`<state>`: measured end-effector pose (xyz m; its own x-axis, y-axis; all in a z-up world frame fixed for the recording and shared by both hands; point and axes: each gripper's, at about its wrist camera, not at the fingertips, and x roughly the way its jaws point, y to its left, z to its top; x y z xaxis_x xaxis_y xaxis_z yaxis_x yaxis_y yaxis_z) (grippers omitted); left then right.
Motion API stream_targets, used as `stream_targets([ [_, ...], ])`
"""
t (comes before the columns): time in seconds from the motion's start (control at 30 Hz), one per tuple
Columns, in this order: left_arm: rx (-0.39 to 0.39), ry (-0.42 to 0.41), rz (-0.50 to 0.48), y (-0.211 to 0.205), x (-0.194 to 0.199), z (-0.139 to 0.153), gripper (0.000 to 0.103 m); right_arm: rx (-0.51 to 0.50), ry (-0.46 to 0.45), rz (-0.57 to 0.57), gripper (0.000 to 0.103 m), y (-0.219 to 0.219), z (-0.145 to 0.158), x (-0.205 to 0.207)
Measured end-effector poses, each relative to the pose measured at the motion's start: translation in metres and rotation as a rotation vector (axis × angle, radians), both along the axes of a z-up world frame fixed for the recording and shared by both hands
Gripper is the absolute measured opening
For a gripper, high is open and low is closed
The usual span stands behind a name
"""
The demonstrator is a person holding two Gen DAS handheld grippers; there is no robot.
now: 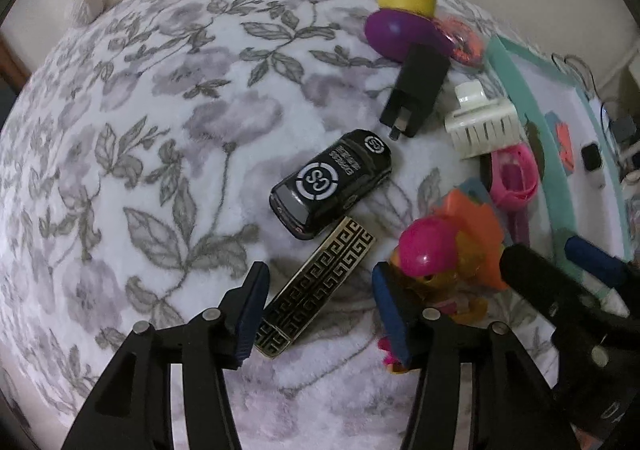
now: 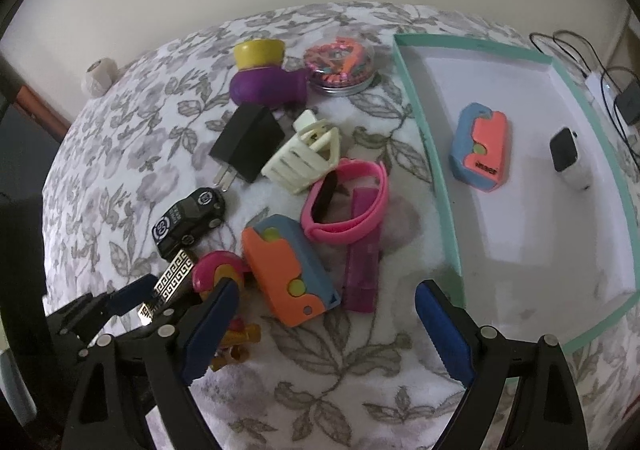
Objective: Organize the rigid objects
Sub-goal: 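Lower the left gripper to the gold bar while the right gripper approaches the pink puppy figure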
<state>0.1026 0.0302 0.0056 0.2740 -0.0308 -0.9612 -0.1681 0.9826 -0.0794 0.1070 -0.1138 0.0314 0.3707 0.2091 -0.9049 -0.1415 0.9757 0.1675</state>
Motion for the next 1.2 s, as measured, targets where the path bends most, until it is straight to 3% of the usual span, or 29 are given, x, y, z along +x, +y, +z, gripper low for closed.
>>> stream_targets([
  [0.13, -0.034, 0.004, 0.042, 0.013, -0.001, 0.001, 0.047, 0.026, -0.011, 0.006, 0.092, 0.001, 0.004, 0.0],
  [0.3, -0.112, -0.002, 0.123, 0.032, -0.006, 0.001, 0.046, 0.026, -0.002, 0.016, 0.092, 0.003, 0.001, 0.001],
  [0.5, -0.152, -0.004, 0.196, 0.051, -0.011, 0.0, 0.046, 0.041, 0.009, 0.058, 0.09, 0.013, 0.0, -0.001],
  [0.63, -0.208, -0.011, 0.237, 0.066, -0.021, 0.0, 0.046, 0.05, 0.024, 0.092, 0.084, 0.022, -0.001, -0.004],
  [0.87, -0.232, -0.01, 0.26, 0.08, -0.029, 0.0, 0.046, 0.088, 0.062, 0.145, 0.059, 0.036, -0.004, -0.007],
  [1.2, -0.22, -0.006, 0.259, 0.075, -0.027, 0.002, 0.046, 0.042, 0.082, 0.212, 0.052, 0.057, -0.015, -0.017],
])
